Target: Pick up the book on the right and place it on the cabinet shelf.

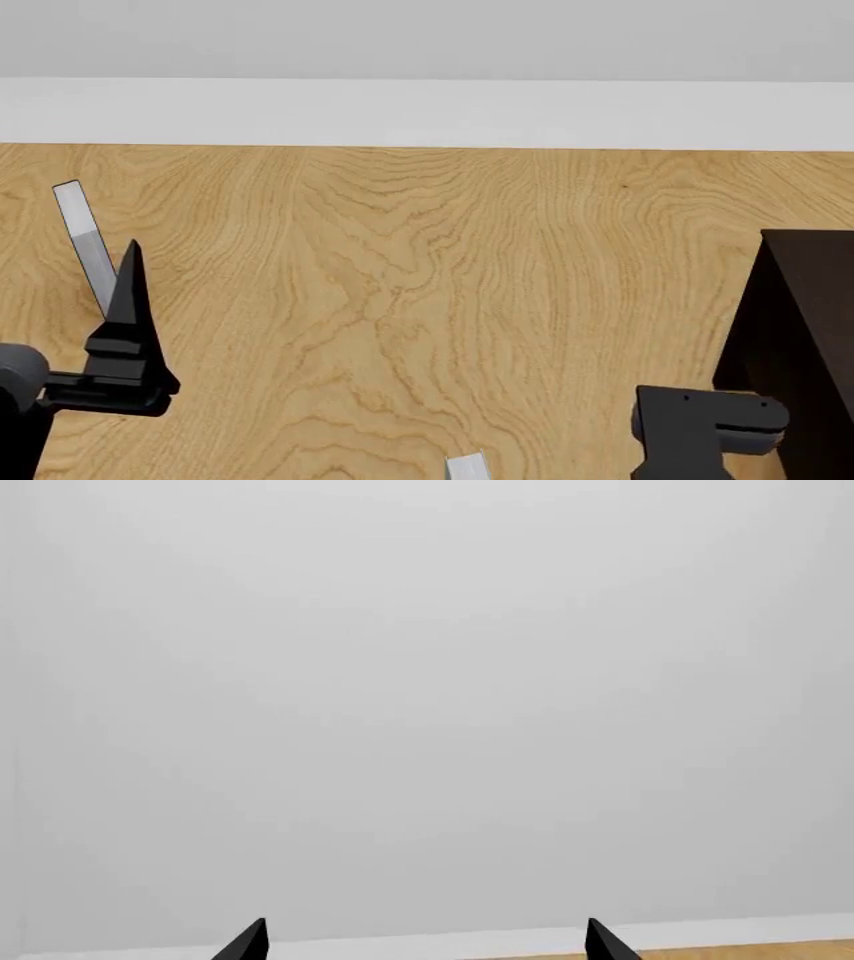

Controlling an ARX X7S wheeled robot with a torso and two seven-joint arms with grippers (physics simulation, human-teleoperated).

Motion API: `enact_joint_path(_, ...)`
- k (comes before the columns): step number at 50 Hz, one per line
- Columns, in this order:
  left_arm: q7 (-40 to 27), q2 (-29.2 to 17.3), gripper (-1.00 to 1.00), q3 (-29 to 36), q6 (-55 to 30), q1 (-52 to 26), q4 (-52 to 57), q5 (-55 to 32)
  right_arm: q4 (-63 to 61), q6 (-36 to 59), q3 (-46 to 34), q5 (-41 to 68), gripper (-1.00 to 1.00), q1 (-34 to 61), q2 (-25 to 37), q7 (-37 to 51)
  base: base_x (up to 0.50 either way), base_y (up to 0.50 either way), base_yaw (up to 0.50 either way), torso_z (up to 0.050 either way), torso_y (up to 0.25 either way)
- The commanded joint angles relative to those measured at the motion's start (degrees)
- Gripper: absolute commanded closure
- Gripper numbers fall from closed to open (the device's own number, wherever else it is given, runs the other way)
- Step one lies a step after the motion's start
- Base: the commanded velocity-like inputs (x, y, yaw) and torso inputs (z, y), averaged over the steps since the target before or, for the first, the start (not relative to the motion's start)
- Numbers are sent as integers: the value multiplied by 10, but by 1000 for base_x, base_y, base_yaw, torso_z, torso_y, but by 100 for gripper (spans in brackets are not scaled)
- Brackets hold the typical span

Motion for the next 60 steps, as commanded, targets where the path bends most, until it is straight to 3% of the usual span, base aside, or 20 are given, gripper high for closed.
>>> enact_joint_path(1,-1,-2,-100,0,1,0,1,-3,-56,26,11,13,100,49,22,52,0,0,0,0,0)
enact_joint_path(11,-3,-4,-100,2,2,1,2,-4,-89,52,10,25,100,108,24,91,0,0,0,0,1)
enact_joint_path(27,-6,-7,-100,0,0,0,5,-12,-86,104,-14,-57,100,214,-14,99,0,0,0,0,1)
enact_joint_path(37,-9,-10,-100,-6,-5,-1,11,-21,-97,135,-56,-189,100,261,-46,41,0,0,0,0,1)
enact_joint_path(51,-12,-12,-100,-6,-7,-1,14,-26,-38,115,-68,-243,100,284,-84,2,0,0,0,0,1)
enact_joint_path(60,-13,-13,-100,-5,-7,-3,12,-28,41,101,-113,-323,100,306,-145,-31,0,0,0,0,1)
